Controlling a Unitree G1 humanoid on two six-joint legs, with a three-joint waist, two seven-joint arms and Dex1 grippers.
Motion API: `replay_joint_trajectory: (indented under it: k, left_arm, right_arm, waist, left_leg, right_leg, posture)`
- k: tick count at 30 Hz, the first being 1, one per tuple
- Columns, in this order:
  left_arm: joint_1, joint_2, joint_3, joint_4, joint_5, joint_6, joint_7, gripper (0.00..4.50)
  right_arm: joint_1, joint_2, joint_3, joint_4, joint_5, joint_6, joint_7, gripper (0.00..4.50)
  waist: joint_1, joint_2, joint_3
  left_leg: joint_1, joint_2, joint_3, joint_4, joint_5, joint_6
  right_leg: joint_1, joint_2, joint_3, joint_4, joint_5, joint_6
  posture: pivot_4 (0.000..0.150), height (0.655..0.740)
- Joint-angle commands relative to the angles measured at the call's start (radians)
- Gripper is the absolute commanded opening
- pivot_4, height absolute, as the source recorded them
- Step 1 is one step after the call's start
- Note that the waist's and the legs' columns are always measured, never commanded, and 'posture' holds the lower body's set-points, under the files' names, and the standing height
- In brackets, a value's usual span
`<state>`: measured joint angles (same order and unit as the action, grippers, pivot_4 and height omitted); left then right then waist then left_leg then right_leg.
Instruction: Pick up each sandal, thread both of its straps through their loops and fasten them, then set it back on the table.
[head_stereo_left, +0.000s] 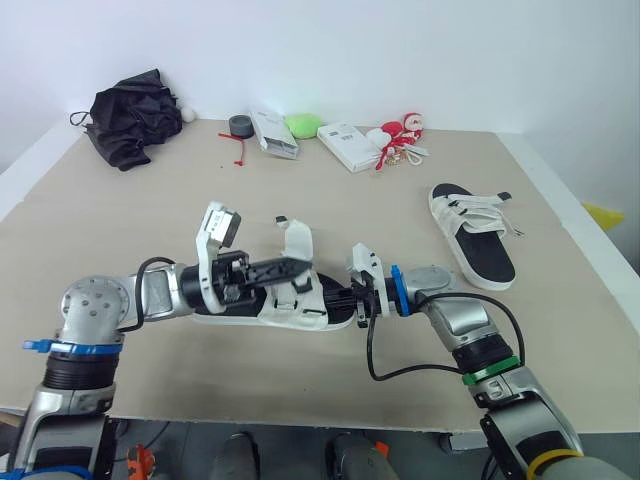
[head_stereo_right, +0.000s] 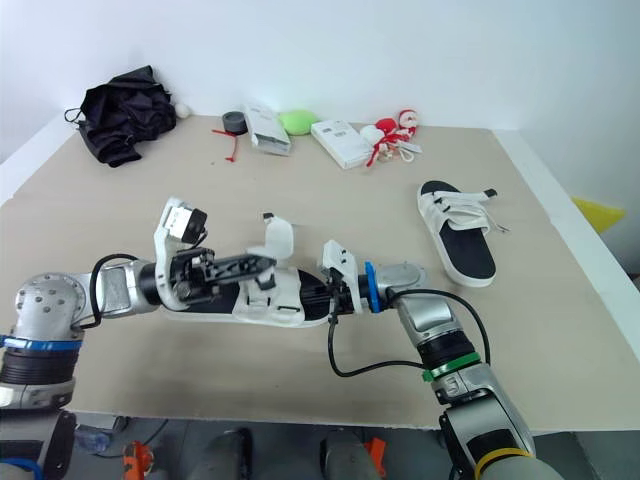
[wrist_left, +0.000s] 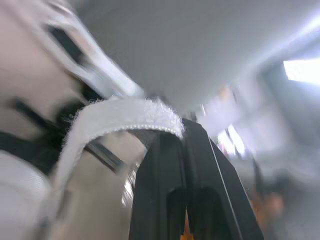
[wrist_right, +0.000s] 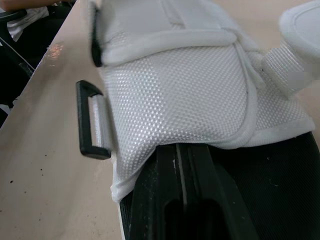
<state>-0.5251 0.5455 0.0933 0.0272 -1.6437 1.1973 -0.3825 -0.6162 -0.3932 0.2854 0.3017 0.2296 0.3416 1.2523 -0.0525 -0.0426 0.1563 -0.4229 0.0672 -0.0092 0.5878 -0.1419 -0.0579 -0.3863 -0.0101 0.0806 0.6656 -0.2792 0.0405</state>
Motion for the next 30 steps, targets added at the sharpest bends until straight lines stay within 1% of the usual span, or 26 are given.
replay_joint_trajectory:
  k: [1, 7, 12, 16, 20, 24, 26, 30]
  left_arm:
    - [-0.011, -0.02, 0.06, 0.076, -0.074, -0.031, 0.169, 0.03]
    - [0.01, -0.044, 0.049, 0.111, -0.123, 0.011, 0.229, 0.03]
    - [-0.036, -0.046, 0.035, 0.107, -0.143, 0.067, 0.175, 0.03]
    - [-0.081, -0.037, 0.039, 0.102, -0.243, 0.108, 0.111, 0.03]
    - [-0.117, -0.007, 0.032, 0.124, -0.257, 0.148, 0.054, 0.03]
    - [-0.151, -0.023, 0.028, 0.263, -0.08, 0.093, 0.117, 0.03]
    - [-0.156, -0.03, 0.025, 0.311, -0.01, 0.09, 0.109, 0.03]
    - [-0.169, -0.05, 0.021, 0.353, 0.103, 0.105, 0.06, 0.03]
  right_arm:
    - [0.048, -0.011, 0.061, 0.076, -0.071, 0.035, -0.027, 0.0]
    - [0.051, -0.013, 0.064, 0.074, -0.07, 0.035, -0.026, 0.0]
    - [0.045, -0.011, 0.067, 0.079, -0.07, 0.035, -0.026, 0.0]
    - [0.046, -0.01, 0.066, 0.078, -0.069, 0.034, -0.027, 0.0]
    - [0.055, -0.009, 0.066, 0.074, -0.069, 0.032, -0.03, 0.0]
    - [0.061, -0.005, 0.065, 0.07, -0.068, 0.032, -0.036, 0.0]
    - [0.063, -0.004, 0.065, 0.068, -0.068, 0.033, -0.038, 0.0]
    - [0.069, -0.005, 0.064, 0.06, -0.066, 0.037, -0.039, 0.0]
  waist:
    - [0.001, 0.0, 0.0]
    - [0.002, 0.0, 0.0]
    - [0.002, 0.0, 0.0]
    - [0.002, 0.0, -0.001]
    - [0.002, 0.0, 0.0]
    - [0.003, 0.0, -0.001]
    - [0.002, 0.0, -0.001]
    - [0.002, 0.0, -0.001]
  left_leg:
    - [0.0, 0.0, 0.0, 0.0, 0.0, 0.0]
    - [0.0, 0.0, 0.0, 0.001, 0.001, -0.003]
    - [0.0, -0.001, 0.0, 0.001, 0.002, -0.004]
    - [0.0, -0.001, 0.0, 0.001, 0.003, -0.004]
    - [0.0, -0.001, -0.001, 0.001, 0.002, -0.004]
    - [0.001, -0.001, -0.001, 0.001, 0.003, -0.004]
    - [0.0, -0.002, -0.002, 0.001, 0.003, -0.004]
    - [0.0, -0.003, -0.002, 0.001, 0.002, -0.004]
  right_leg:
    - [0.0, 0.0, 0.0, 0.0, 0.0, 0.0]
    - [0.0, 0.0, 0.0, 0.0, 0.001, -0.001]
    - [0.0, 0.0, 0.001, 0.0, 0.0, -0.004]
    - [0.0, 0.0, 0.001, 0.0, 0.0, -0.004]
    - [-0.001, 0.001, 0.001, 0.0, 0.0, -0.004]
    - [-0.003, 0.001, 0.001, 0.0, 0.0, -0.005]
    - [-0.003, 0.001, 0.002, -0.001, 0.0, -0.005]
    - [-0.002, 0.001, 0.002, -0.001, 0.001, -0.004]
  posture:
    - [0.15, 0.738]
    - [0.15, 0.738]
    - [0.15, 0.738]
    - [0.15, 0.738]
    - [0.15, 0.738]
    - [0.15, 0.738]
    - [0.15, 0.738]
    - [0.15, 0.738]
